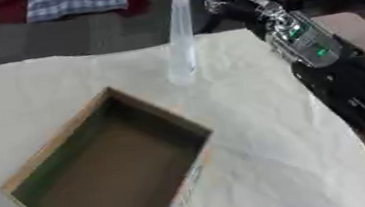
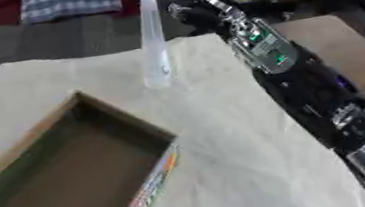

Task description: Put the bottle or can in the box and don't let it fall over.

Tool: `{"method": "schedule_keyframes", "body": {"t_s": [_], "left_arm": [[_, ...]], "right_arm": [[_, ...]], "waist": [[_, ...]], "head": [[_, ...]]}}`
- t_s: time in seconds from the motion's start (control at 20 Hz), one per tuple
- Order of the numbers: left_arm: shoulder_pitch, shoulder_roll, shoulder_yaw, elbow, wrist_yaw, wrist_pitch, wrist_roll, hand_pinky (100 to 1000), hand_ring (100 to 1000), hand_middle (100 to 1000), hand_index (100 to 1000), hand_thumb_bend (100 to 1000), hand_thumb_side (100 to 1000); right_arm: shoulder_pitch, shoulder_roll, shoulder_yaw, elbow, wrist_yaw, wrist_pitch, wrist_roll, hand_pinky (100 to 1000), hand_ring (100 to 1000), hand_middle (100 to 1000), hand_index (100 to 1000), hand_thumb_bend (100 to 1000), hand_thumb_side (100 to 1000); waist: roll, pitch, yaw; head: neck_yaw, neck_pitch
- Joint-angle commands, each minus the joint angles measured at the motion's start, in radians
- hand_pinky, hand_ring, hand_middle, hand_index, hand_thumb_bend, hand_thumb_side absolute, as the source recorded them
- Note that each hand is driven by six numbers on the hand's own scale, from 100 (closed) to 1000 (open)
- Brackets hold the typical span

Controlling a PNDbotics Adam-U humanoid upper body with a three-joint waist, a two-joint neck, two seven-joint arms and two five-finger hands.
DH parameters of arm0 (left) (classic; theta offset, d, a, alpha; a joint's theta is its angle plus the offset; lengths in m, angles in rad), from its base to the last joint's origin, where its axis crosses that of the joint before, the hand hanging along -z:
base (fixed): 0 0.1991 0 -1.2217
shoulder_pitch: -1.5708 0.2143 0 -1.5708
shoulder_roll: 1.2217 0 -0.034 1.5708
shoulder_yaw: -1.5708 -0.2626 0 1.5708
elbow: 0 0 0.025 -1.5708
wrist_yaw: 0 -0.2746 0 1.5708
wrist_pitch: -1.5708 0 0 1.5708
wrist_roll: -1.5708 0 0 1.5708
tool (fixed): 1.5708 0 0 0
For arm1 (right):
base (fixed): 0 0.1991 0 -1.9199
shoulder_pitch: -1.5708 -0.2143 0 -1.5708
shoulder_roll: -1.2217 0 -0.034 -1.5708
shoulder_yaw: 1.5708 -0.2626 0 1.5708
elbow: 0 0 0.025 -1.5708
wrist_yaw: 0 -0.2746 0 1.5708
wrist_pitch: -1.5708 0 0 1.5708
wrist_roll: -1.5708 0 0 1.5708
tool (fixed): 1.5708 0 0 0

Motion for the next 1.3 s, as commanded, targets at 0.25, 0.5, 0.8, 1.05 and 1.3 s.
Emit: {"method": "schedule_keyframes", "body": {"t_s": [0.25, 0.5, 0.8, 1.05, 1.3], "left_arm": [[-0.009, 0.017, 0.010, -0.023, -0.001, 0.005, 0.000, 1000, 1000, 1000, 754, 235, 656], [-0.010, 0.015, 0.013, -0.028, -0.002, 0.004, 0.002, 1000, 1000, 1000, 754, 234, 656], [-0.008, 0.013, 0.016, -0.032, -0.002, 0.003, 0.005, 1000, 1000, 1000, 755, 233, 657], [-0.003, 0.010, 0.020, -0.035, -0.007, 0.002, 0.008, 1000, 1000, 1000, 755, 232, 659], [-0.003, 0.008, 0.022, -0.034, -0.009, 0.003, 0.007, 1000, 1000, 1000, 755, 232, 660]], "right_arm": [[-0.019, -0.021, -0.003, -0.039, -0.021, 0.003, 0.009, 1000, 1000, 1000, 990, 100, 531], [-0.017, -0.024, -0.007, -0.038, -0.014, 0.003, -0.004, 1000, 1000, 1000, 991, 100, 525], [-0.017, -0.030, -0.009, -0.039, -0.010, 0.003, -0.017, 1000, 1000, 1000, 995, 100, 510], [-0.014, -0.039, -0.012, -0.049, -0.003, 0.009, -0.045, 1000, 1000, 1000, 995, 100, 512], [-0.013, -0.040, -0.010, -0.054, -0.004, 0.016, -0.043, 1000, 1000, 1000, 996, 100, 523]], "waist": [[-0.006, -0.009, 0.016], [-0.010, -0.002, 0.028], [-0.012, 0.002, 0.034], [-0.017, 0.012, 0.042], [-0.020, 0.017, 0.044]], "head": [[-0.016, -0.008], [-0.030, -0.006], [-0.036, -0.006], [-0.044, -0.013], [-0.045, -0.017]]}}
